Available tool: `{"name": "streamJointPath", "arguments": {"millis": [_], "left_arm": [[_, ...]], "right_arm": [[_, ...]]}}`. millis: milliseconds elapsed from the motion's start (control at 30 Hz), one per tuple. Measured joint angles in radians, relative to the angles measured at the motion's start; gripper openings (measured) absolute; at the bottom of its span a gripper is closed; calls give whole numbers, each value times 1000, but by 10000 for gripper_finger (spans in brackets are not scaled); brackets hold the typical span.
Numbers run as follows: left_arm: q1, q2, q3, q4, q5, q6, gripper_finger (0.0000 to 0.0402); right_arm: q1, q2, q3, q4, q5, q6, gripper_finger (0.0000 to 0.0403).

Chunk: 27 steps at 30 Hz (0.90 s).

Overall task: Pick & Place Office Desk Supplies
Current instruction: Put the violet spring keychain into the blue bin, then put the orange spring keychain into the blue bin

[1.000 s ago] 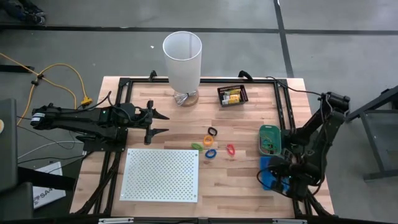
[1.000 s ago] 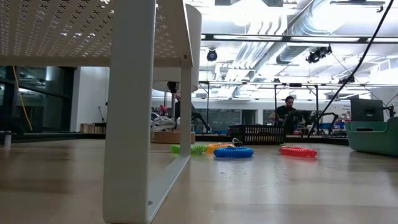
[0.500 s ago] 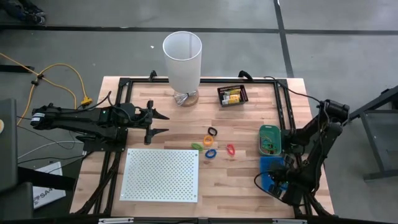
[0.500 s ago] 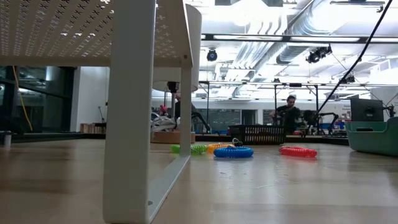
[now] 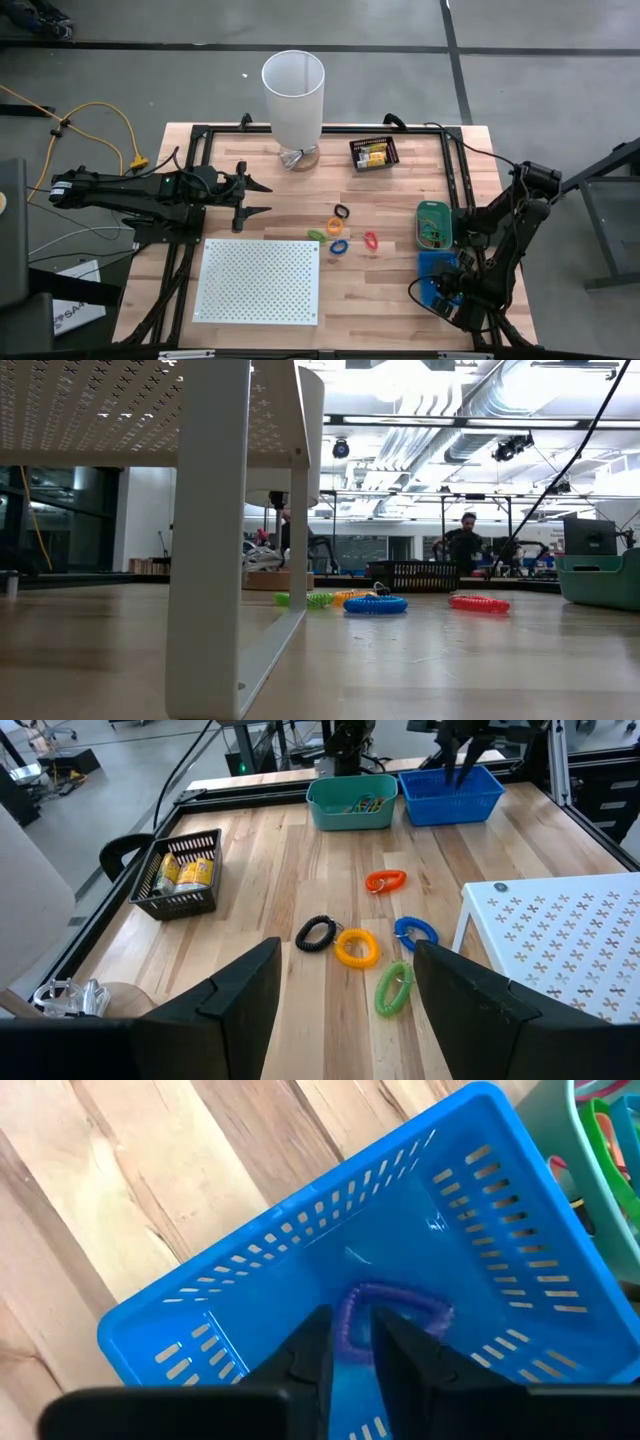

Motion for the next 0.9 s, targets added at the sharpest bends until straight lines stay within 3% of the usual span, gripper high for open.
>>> {"name": "streamJointPath", "arguments": {"millis": [233,633,900], "left_arm": [[0,0,0,0,0,0,221],[0,0,0,0,0,0,221],[0,0,0,0,0,0,221]], "right_arm": [[0,0,0,2,1,0,82],[0,-2,0,4,17,7,84],[-43,-101,0,-60,90,-5,84]]}}
